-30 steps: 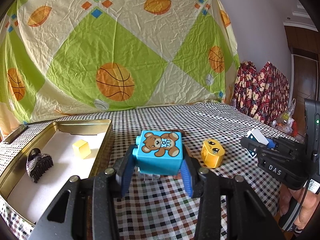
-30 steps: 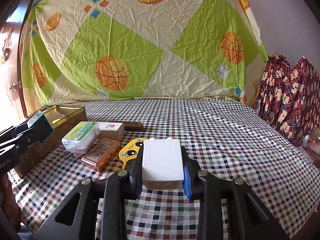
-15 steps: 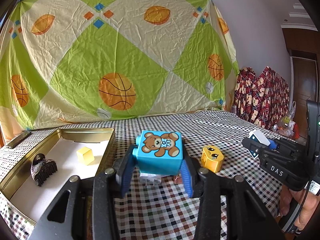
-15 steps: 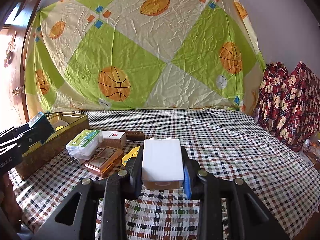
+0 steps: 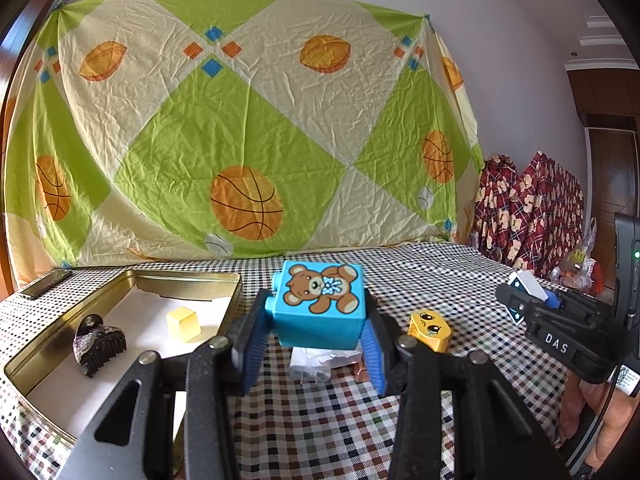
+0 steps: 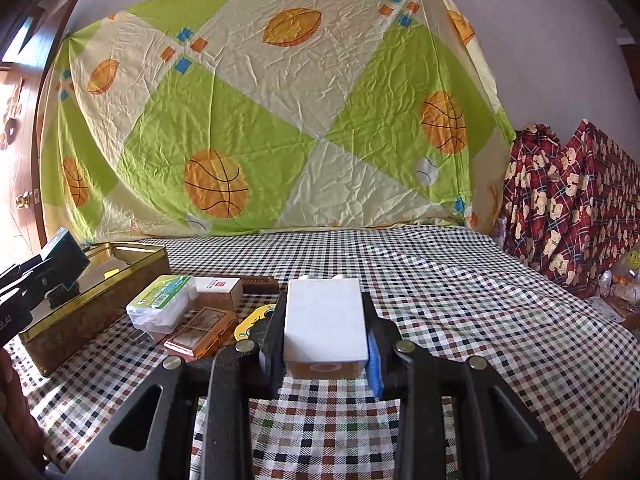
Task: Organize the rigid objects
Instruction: 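Lift teddy block with left tool while right tool carries white block toward tray, then grasp white sun-print block with right tool while left tool holds teddy block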
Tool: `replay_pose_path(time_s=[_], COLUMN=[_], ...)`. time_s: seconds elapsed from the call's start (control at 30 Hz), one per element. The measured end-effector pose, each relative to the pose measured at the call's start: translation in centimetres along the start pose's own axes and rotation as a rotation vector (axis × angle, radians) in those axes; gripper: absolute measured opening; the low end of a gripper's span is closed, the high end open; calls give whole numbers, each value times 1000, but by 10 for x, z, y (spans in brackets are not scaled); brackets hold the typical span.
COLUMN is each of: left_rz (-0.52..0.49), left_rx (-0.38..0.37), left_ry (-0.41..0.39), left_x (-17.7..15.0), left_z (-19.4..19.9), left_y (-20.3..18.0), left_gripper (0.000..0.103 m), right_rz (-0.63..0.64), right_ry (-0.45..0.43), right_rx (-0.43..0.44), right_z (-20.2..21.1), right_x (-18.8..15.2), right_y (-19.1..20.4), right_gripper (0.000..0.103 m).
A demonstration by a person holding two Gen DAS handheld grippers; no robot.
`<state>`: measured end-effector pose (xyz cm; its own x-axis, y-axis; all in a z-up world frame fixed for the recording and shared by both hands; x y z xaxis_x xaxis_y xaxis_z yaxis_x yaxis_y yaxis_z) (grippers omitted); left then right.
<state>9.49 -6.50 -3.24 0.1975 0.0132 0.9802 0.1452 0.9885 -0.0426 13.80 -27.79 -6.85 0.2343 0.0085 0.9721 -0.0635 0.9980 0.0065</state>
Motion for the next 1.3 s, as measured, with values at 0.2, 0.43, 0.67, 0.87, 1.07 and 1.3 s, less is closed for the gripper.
replay_pose_path(time_s=[0.2, 0.43, 0.67, 0.87, 1.07, 1.3], left_rz=[-8, -1, -17, -10, -9, -16], left_rx=[4, 16, 34, 50, 58, 61], left_ry=[-7, -14, -34, -46, -60, -64], left_x=[1, 1, 1, 2, 2, 2], left_z=[1, 5, 11, 17, 21, 23], left_y=[0, 6, 9, 19, 24, 26], left_gripper=[41, 41, 41, 41, 41, 41], right_rz=[-15, -14, 36, 61, 59, 68], right_ry=[-11, -25, -30, -26, -30, -7], right_rx=[-16, -7, 35, 71, 94, 92], right_z=[1, 5, 10, 11, 12, 9], right_x=[1, 1, -1, -3, -2, -3], right_y=[-4, 4, 34, 53, 65, 73], right_gripper=[34, 34, 34, 34, 32, 30])
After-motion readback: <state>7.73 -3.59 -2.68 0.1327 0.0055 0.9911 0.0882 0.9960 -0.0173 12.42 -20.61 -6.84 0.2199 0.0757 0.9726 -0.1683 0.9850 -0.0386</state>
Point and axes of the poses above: each gripper's, at about its wrist camera, not at the fingertips, and z roughly against the way its jaws point, y to its left, x to its top, the point moved 7 cm from there along -z, roughly the way its jaws point, and after that the axes turned 5 degrees about -x, right-handed, at the moved point
